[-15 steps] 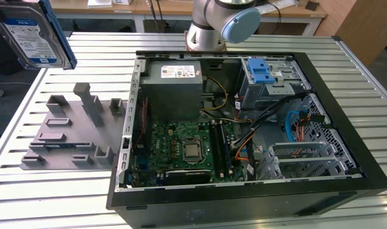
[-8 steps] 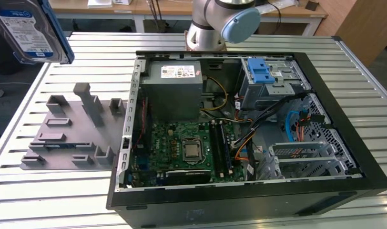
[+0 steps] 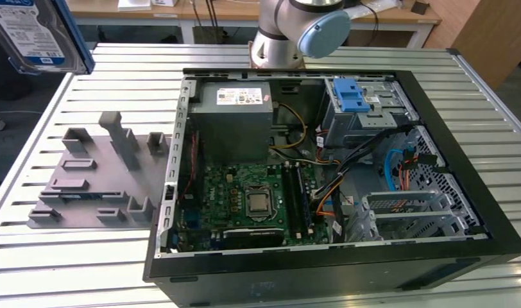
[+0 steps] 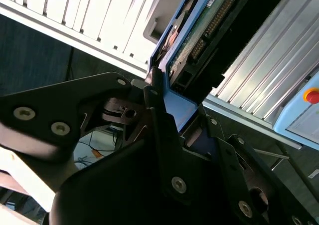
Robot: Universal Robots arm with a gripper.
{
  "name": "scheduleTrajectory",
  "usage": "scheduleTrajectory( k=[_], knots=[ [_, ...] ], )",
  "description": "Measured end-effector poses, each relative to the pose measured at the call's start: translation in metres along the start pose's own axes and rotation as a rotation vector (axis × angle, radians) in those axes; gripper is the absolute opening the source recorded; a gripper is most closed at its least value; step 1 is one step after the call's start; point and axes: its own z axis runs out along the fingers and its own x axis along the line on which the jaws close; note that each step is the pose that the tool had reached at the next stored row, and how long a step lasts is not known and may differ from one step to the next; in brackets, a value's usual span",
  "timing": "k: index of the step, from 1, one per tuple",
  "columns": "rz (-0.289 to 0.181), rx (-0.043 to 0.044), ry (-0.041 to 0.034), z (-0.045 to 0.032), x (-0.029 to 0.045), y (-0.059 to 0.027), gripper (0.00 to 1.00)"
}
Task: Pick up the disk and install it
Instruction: 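Pick up the disk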
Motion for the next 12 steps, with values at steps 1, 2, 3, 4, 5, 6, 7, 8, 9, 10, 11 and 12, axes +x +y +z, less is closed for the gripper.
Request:
scheduleTrajectory(
  k=[1, 2, 3, 4, 5, 6, 7, 8, 9, 10, 11, 12],
  knots=[
    [0.0, 0.0, 0.0, -0.0032, 0.0, 0.0, 0.36],
    [0.0, 0.0001, 0.0, -0.0065, -0.0001, 0.0, 0.36],
    [0.0, 0.0001, 0.0001, -0.0098, -0.0001, 0.0, 0.36],
    [0.0, 0.0002, 0.0, -0.013, -0.0001, 0.0, 0.36],
    [0.0, 0.0004, 0.0, -0.0159, -0.0001, 0.0001, 0.36],
    [0.0, 0.0005, 0.0, -0.0188, -0.0002, 0.0001, 0.36],
    [0.0, 0.0006, 0.0, -0.0213, -0.0002, 0.0001, 0.36],
    [0.0, 0.0007, 0.0, -0.0228, -0.0002, 0.0001, 0.36],
    [0.0, 0.0007, 0.0, -0.023, -0.0002, 0.0002, 0.36],
    [0.0, 0.0009, -0.0001, -0.0229, 0.0001, 0.0003, 0.36],
    [0.0, 0.0009, -0.0002, -0.0229, 0.0012, 0.0004, 0.36],
    [0.0, 0.0009, -0.0001, -0.023, 0.0028, 0.0003, 0.36]
  ],
)
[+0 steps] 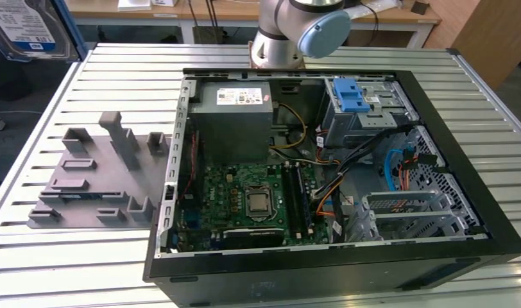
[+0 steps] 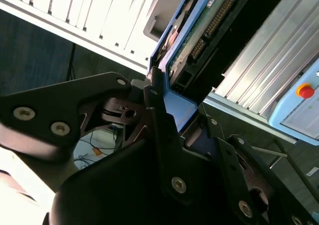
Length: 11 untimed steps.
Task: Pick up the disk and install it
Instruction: 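Pick up the disk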
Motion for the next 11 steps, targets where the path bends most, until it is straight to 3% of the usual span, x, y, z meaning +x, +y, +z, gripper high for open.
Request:
scheduleTrajectory(
  k=[11],
  knots=[
    [0.0, 0.0, 0.0001, -0.0002, 0.0197, -0.0014, 0.36]
  ],
)
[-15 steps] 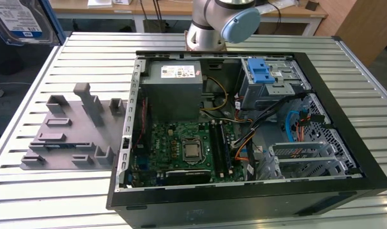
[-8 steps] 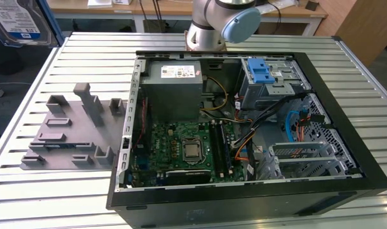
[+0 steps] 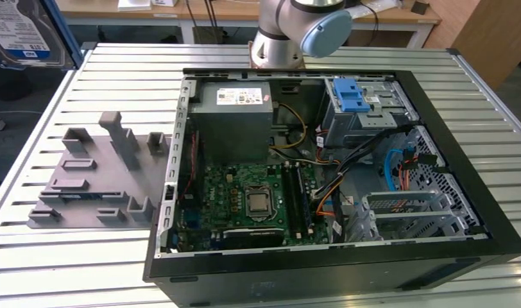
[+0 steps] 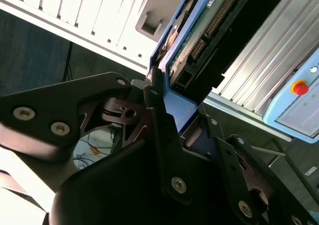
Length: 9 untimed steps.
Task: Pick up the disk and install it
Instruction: 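Pick up the disk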
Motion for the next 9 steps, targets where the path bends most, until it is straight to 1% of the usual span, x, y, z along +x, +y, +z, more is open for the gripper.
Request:
scheduleTrajectory(
  k=[3, 9],
  knots=[
    [0.0, -0.0002, 0.0001, -0.0001, 0.0038, -0.0016, 0.36],
    [0.0, -0.0001, 0.0001, -0.0002, 0.0092, -0.0103, 0.36]
  ],
)
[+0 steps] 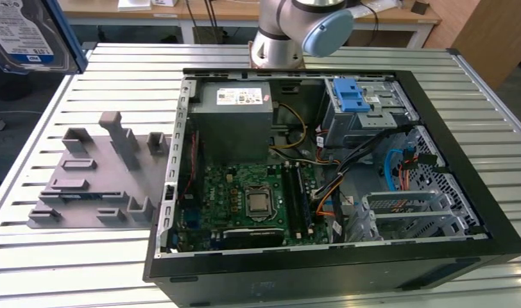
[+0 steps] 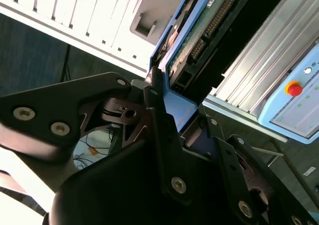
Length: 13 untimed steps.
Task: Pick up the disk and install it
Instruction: 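Pick up the disk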
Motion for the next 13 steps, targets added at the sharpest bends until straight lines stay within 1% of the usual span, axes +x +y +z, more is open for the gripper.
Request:
scheduleTrajectory(
  k=[6, 13],
  knots=[
    [0.0, -0.0003, 0.0, -0.0001, 0.0055, -0.0103, 0.36],
    [-0.01, -0.0006, 0.0, -0.0001, 0.0076, -0.0175, 0.36]
  ],
)
